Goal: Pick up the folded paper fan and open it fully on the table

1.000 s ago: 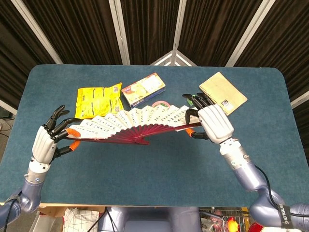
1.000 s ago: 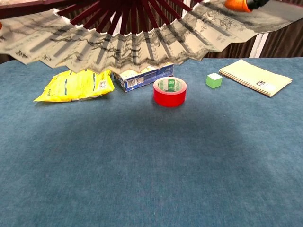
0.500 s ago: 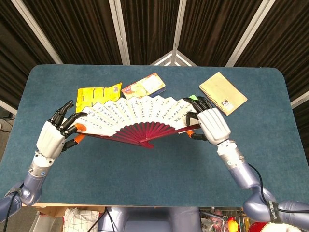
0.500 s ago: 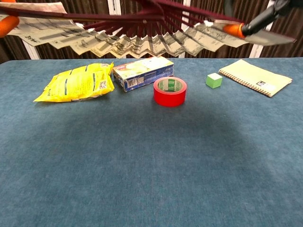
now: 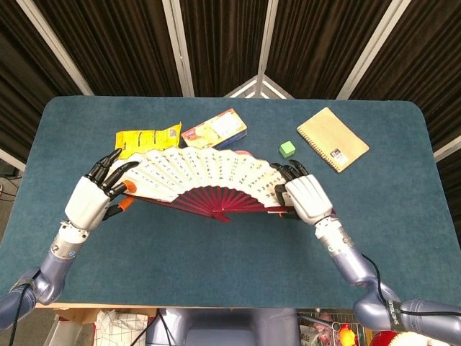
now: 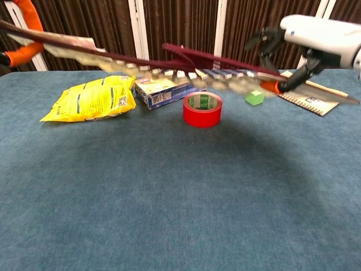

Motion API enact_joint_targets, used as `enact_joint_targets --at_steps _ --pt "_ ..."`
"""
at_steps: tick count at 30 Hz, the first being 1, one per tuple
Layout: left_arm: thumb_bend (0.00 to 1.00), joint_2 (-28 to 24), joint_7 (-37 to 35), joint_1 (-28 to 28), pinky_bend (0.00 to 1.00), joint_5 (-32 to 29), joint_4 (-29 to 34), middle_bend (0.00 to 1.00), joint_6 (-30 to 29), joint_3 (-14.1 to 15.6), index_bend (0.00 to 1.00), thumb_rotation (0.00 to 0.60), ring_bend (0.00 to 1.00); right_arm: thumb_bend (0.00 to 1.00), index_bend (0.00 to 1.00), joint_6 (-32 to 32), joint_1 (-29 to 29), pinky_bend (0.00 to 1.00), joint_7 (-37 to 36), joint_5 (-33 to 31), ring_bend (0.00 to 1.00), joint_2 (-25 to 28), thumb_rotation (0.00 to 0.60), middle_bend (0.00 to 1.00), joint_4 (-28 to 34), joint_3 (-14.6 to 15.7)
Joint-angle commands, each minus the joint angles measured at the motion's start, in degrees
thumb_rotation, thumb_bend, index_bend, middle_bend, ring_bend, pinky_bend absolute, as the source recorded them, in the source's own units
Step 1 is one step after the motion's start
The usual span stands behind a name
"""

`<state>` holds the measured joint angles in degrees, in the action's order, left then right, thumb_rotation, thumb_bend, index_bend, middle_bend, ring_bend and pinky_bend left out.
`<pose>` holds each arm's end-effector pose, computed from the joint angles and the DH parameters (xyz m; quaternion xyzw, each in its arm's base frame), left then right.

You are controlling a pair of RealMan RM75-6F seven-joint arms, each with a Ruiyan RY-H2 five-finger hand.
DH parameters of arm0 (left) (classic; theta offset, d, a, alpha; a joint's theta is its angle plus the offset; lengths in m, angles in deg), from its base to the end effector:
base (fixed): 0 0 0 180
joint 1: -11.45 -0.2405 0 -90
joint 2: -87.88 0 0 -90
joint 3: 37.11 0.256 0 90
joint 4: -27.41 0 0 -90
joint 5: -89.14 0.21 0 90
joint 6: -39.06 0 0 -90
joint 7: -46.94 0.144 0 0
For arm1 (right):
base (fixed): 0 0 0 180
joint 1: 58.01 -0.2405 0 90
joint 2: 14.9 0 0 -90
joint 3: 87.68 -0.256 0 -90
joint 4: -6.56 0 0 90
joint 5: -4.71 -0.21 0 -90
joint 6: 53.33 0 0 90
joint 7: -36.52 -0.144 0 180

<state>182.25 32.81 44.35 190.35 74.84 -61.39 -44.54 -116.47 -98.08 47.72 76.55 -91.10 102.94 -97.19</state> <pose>-0.2072 0.3218 0.0787 -0.6452 -0.0972 -0.6304 0.4207 -0.1364 -0.3320 0.0573 0.7149 -0.3519 0.4503 0.4029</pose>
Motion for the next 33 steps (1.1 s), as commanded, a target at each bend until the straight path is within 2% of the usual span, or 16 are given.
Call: enact_joint_targets --at_steps 1,3,8,11,17,22,30,33 --pt "0.48 0.0 2.2 -0.2 0.15 -0.8 -1.1 0.1 2.5 1.0 0.44 0.6 0.0 0.28 0.31 2.3 -0.1 0.04 2.5 -2.3 0.11 -0.3 0.6 0.11 -0.4 1.3" --pt "0.47 -0.4 4.0 -0.3 0.13 -1.4 -1.0 0.06 4.5 1.6 0.38 0.6 0.0 0.24 0.18 3.8 -0.3 0.04 4.2 -4.5 0.1 -0.2 0.6 0.09 0.0 1.7" --pt "0.38 -1.8 8.2 -0.7 0.08 -2.0 0.4 0.01 7.9 2.8 0.26 0.6 0.0 0.19 0.05 4.4 -0.4 0.03 6.7 -6.8 0.08 -0.1 0.6 0.06 0.4 1.6" --pt "0.33 -3.2 11.8 -1.0 0.08 -2.6 2.3 0.0 10.3 3.5 0.21 0.6 0.0 0.19 0.03 4.4 -0.6 0.02 9.4 -8.4 0.07 0.6 0.6 0.06 0.4 1.6" --pt "0.32 -6.9 16.3 -1.8 0.06 -2.9 9.4 0.0 11.4 4.1 0.2 0.6 0.0 0.17 0.0 4.7 -1.7 0.02 19.4 -10.7 0.07 3.7 0.6 0.05 0.5 3.0" --pt "0.31 -9.0 17.1 -2.5 0.05 -3.6 13.2 0.0 11.7 4.2 0.2 0.6 0.0 0.17 0.0 3.6 -1.9 0.02 24.3 -14.1 0.07 5.2 0.6 0.05 0.8 3.0" --pt "0.31 -11.8 17.3 -4.7 0.05 -4.3 17.4 0.0 11.7 5.4 0.18 0.6 0.0 0.17 0.0 1.8 -1.0 0.02 23.8 -17.5 0.07 6.8 0.6 0.05 -0.4 1.5" --pt "0.31 -13.7 17.7 -7.2 0.02 -5.9 21.3 0.0 11.3 6.2 0.16 0.6 0.0 0.17 0.0 0.5 0.1 0.02 21.1 -17.1 0.07 7.6 0.6 0.05 0.7 0.6"
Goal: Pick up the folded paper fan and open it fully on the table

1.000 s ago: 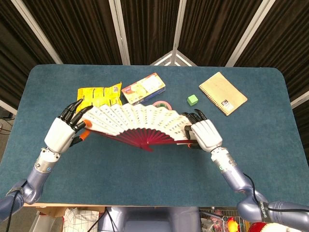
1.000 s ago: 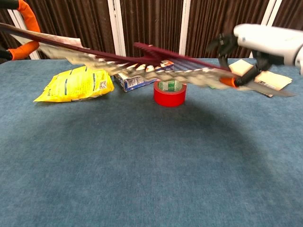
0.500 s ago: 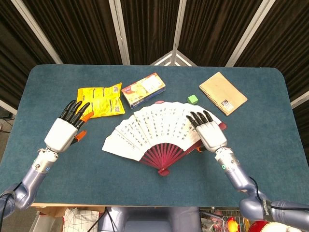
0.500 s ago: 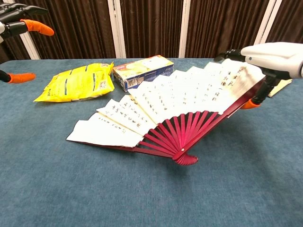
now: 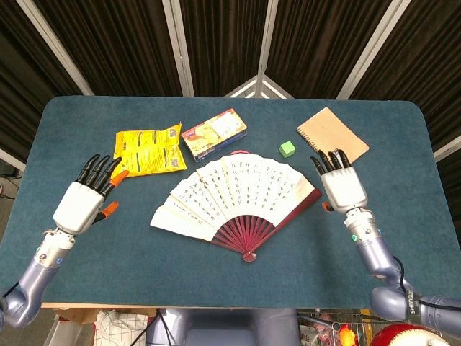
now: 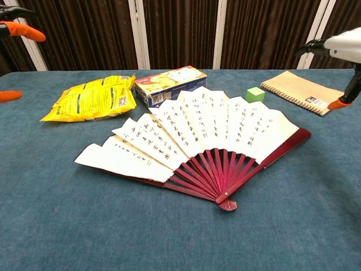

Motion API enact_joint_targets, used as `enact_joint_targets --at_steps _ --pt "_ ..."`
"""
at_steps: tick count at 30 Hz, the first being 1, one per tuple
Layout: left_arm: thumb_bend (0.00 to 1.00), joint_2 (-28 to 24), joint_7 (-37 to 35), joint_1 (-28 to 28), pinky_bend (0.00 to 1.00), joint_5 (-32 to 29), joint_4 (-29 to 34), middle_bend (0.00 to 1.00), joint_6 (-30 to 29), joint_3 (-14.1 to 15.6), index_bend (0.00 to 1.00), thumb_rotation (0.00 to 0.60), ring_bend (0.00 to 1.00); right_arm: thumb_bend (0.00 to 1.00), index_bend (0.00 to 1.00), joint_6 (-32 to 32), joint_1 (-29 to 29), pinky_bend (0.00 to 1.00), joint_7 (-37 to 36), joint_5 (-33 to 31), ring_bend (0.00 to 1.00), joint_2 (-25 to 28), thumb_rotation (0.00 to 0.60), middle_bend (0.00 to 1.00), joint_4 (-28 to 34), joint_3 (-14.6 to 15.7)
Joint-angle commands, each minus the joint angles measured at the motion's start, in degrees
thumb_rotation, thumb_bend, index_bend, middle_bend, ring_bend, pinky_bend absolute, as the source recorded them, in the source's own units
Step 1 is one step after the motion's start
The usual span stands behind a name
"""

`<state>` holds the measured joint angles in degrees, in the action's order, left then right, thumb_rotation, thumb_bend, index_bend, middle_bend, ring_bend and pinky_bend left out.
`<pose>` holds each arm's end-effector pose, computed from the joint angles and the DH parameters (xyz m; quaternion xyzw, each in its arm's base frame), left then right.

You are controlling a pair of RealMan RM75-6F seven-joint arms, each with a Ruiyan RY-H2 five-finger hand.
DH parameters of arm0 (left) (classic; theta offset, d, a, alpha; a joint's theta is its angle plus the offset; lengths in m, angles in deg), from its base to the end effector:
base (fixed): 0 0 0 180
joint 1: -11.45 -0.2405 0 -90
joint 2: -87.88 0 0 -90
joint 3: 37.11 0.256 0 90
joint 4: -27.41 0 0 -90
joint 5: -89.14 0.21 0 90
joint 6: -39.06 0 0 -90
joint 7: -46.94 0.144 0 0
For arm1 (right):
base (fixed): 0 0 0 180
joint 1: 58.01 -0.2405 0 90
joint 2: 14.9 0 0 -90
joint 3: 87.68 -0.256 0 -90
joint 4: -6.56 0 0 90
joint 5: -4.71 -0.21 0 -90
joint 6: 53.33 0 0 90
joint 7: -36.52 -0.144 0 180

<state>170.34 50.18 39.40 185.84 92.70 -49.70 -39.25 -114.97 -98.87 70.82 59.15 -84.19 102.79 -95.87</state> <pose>-0.2410 0.2981 0.0903 -0.7101 -0.1330 -0.4789 0.4987 -0.1897 -0.3527 0.0964 0.7284 -0.2919 0.2753 0.5554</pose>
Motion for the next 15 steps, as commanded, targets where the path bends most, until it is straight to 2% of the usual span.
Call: enact_joint_targets --at_steps 1,5,10,12,15 --pt "0.3 -2.7 0.6 -3.7 0.01 -2.2 5.5 0.0 -0.7 1.5 0.16 0.6 0.0 0.17 0.0 -1.5 1.5 0.02 -3.6 0.7 0.07 1.1 0.6 0.05 1.8 -1.0" --pt "0.29 -7.8 5.0 -10.0 0.0 -6.7 16.4 0.0 -0.8 5.0 0.14 0.6 0.0 0.17 0.02 -4.3 5.0 0.04 -10.3 5.4 0.11 2.5 0.6 0.05 6.8 -0.2" --pt "0.29 -12.5 13.9 -16.1 0.0 -13.6 26.5 0.0 -1.3 7.5 0.13 0.6 0.0 0.17 0.07 -10.6 12.4 0.04 -18.1 13.9 0.11 2.6 0.6 0.05 11.3 5.0" --pt "0.29 -13.7 16.3 -17.4 0.0 -15.9 29.0 0.0 -1.5 7.6 0.12 0.6 0.0 0.17 0.09 -13.7 15.6 0.04 -20.6 17.4 0.11 2.0 0.6 0.05 10.9 7.4" --pt "0.29 -15.2 18.1 -19.4 0.0 -19.7 32.3 0.0 -1.8 7.6 0.12 0.6 0.0 0.17 0.1 -18.7 20.0 0.04 -22.4 21.2 0.11 0.2 0.6 0.05 7.1 10.2"
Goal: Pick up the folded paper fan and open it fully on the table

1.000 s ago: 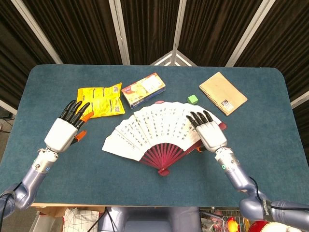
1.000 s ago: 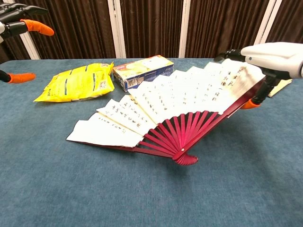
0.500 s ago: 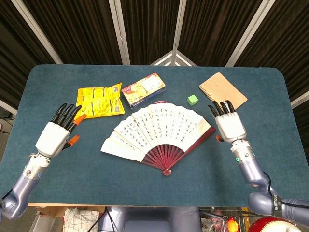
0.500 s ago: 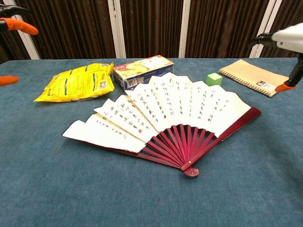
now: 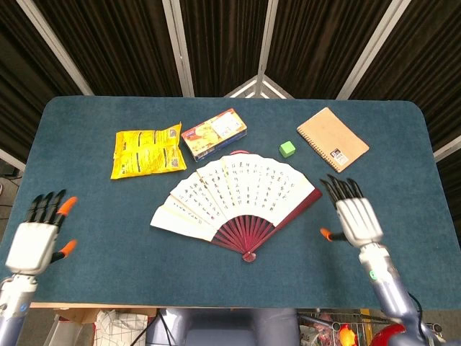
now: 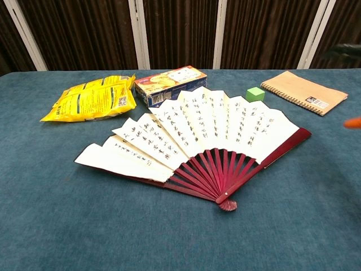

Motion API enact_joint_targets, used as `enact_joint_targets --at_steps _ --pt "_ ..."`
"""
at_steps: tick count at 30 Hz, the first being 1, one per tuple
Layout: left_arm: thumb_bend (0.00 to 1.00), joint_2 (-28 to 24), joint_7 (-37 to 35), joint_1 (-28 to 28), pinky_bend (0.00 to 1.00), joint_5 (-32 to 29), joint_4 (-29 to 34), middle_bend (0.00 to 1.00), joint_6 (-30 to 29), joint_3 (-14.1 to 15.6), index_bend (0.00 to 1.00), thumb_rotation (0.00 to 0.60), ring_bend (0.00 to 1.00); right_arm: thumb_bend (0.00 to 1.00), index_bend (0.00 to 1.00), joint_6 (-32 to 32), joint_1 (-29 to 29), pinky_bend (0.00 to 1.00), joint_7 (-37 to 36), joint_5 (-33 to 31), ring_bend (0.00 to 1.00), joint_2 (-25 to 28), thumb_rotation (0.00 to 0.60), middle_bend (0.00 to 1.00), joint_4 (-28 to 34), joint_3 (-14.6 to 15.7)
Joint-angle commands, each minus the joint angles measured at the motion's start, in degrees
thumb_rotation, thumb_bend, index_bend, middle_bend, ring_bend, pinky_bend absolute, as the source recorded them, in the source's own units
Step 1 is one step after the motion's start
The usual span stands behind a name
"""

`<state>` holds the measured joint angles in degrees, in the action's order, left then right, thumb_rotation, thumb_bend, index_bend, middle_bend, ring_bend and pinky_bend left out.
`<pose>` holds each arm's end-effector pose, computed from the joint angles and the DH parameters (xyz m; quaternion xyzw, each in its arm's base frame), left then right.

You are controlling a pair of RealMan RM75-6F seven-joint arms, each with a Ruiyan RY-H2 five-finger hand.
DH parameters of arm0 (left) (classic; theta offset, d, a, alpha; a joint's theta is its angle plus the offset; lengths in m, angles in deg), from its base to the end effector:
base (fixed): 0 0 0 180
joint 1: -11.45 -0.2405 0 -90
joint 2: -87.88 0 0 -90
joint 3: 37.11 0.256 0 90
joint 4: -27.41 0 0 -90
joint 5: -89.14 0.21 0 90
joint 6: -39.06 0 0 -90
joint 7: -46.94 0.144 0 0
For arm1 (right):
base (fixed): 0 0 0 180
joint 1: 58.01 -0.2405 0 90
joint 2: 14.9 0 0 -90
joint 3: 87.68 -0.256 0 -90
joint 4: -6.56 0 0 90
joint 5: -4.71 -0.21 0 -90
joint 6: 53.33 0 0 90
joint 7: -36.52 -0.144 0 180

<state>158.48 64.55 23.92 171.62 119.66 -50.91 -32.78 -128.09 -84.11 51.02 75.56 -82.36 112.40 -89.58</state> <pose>-0.2898 0.1936 0.1208 -0.6486 -0.3092 -0.3406 0.6064 -0.2160 -0.2612 0.1019 0.6579 -0.4064 0.3897 0.5001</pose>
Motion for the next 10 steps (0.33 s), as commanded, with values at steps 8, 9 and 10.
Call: enact_joint_targets --at_steps 8,9,10 --pt "0.29 -4.9 0.0 -6.1 0.0 -3.8 5.3 0.0 -1.8 1.1 0.08 0.6 0.0 0.17 0.05 -13.5 12.1 0.04 -1.0 6.3 0.08 -7.5 0.6 0.05 -17.9 5.0" --pt "0.29 -5.0 -0.8 -6.5 0.0 -2.9 5.0 0.0 -2.3 1.2 0.07 0.6 0.0 0.17 0.05 -13.6 12.4 0.04 -1.4 6.3 0.07 -7.9 0.6 0.05 -19.1 4.7" --pt "0.29 -5.2 -1.7 -6.8 0.0 -2.1 4.7 0.0 -2.7 1.3 0.07 0.6 0.0 0.17 0.05 -14.0 12.7 0.04 -1.7 6.4 0.07 -8.1 0.6 0.05 -19.9 4.3"
